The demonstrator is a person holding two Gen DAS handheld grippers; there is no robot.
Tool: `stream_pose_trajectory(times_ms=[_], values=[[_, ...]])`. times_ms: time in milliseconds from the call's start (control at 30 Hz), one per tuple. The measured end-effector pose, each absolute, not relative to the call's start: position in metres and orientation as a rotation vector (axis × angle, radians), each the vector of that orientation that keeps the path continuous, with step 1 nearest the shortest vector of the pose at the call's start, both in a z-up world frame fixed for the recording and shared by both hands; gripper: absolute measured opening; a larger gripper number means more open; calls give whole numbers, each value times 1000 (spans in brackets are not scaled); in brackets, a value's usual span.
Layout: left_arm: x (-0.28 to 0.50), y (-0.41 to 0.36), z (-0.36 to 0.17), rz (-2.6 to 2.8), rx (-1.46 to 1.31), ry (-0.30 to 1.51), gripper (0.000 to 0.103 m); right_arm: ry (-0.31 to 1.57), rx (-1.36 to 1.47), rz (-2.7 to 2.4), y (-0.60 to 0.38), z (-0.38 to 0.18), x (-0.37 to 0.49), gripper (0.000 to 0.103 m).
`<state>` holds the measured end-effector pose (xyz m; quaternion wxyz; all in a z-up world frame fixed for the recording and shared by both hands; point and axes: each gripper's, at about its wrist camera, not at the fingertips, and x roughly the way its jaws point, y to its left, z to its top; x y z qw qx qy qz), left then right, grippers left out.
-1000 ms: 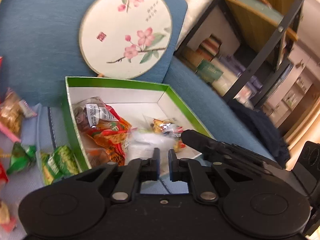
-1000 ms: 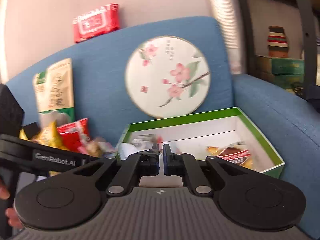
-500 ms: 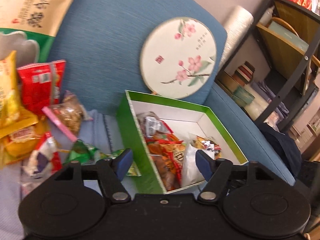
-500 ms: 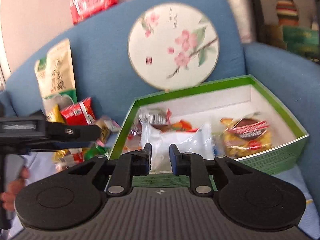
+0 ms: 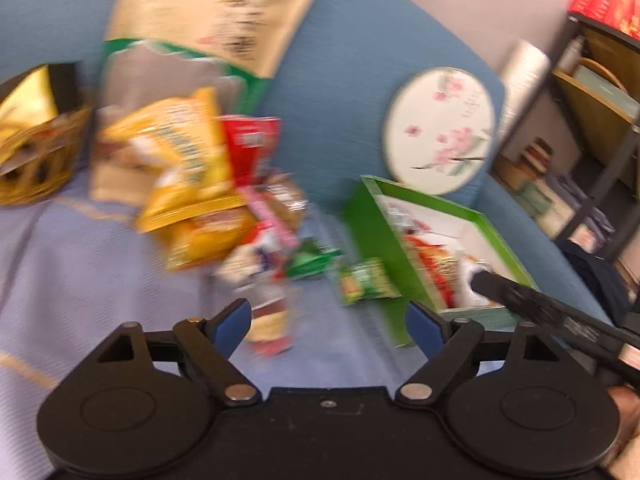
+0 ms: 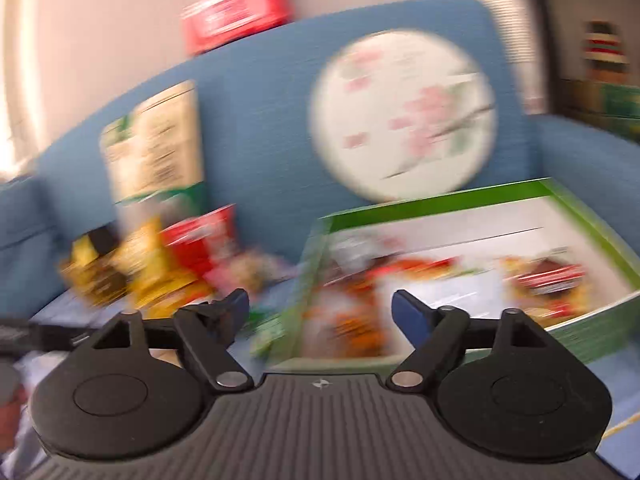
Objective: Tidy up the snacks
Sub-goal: 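Grasp the wrapped round cookie with the left tool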
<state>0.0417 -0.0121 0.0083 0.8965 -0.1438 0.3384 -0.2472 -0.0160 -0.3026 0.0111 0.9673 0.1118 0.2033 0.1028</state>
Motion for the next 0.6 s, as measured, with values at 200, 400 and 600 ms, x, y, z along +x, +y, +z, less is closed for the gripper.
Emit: stream_pose_trajectory(times_ms=[200,400,600], values=[[58,14,-5,-443,-327,734,103,509,52,428,-237,0,-24,103],[86,-3,-13,-472,-311,756,103,567,51,471,-216,-15,-22,103],[93,-8,-27,-552,-328,806,72,518,97,474,-213,-16,-22,103]])
